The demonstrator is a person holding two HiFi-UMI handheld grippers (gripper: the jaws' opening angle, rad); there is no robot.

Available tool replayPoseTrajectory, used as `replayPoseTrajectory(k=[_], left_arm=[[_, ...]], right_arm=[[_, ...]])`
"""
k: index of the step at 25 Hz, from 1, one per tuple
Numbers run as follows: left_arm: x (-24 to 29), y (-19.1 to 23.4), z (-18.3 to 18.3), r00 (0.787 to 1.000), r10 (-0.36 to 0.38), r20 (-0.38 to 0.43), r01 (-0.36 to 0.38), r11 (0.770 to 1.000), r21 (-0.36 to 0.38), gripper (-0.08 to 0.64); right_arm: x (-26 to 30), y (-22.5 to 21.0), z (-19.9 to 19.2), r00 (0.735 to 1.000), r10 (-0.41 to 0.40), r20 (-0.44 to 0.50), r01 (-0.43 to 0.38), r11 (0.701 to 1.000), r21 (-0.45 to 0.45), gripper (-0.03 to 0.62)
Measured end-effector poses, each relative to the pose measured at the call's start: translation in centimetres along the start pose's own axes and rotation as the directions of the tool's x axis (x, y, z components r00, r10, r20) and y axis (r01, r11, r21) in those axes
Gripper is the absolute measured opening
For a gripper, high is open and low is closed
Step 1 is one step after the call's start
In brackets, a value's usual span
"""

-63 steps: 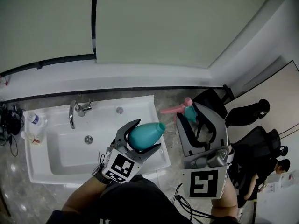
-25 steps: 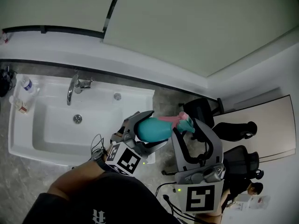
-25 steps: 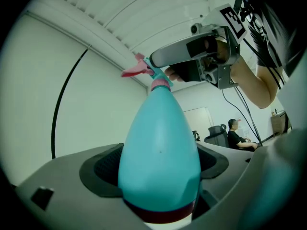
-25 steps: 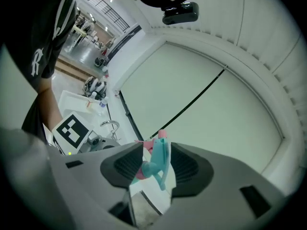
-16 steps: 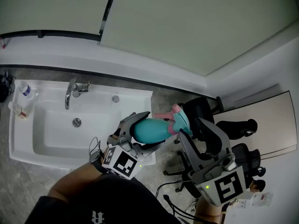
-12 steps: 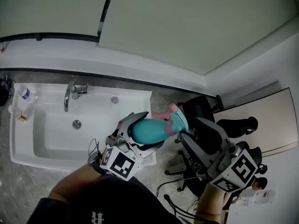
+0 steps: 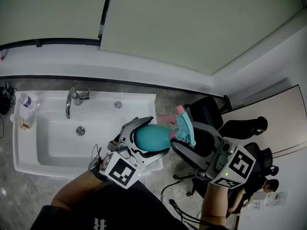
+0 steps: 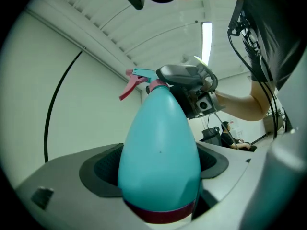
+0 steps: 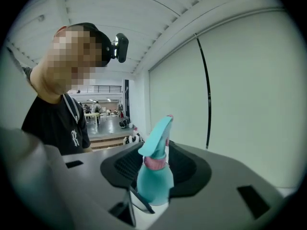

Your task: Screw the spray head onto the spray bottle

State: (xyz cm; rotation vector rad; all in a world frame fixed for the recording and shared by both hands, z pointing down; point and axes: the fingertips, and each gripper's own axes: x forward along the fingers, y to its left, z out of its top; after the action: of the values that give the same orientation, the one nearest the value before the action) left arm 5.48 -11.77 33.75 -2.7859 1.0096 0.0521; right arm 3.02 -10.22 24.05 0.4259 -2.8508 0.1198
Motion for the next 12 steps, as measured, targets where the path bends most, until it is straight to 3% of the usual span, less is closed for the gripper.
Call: replayPoseTrajectory(k=[4,6,9,12], left_arm=[[-0.1,-0.4,0.5,0.998,-0.057,0.018,0.058,0.998,-0.036,0.428],[0.0,-0.4,0.5,0.997,-0.069,0.015,0.070,0.996,-0.051,0.430],[0.4,0.4,0.0,0.999,-0.018,-0.033,0.016,0.998,-0.061,0.430],[0.8,1.4,-0.5,0.996,0.063,-0.070,-0.067,0.996,-0.057,0.428]], right_arm=[[0.0,0.7,0.4,0.996,0.071,0.052,-0.068,0.997,-0.047,0.137],[-0.1,0.4,0.4,0.996,0.065,0.068,-0.063,0.997,-0.033,0.135],[0.0,-1.0,0.1,0.995,-0.079,0.068,0.080,0.997,-0.022,0.133],[0.4,-1.8,0.6,0.946,-0.302,0.118,0.314,0.945,-0.096,0.133]])
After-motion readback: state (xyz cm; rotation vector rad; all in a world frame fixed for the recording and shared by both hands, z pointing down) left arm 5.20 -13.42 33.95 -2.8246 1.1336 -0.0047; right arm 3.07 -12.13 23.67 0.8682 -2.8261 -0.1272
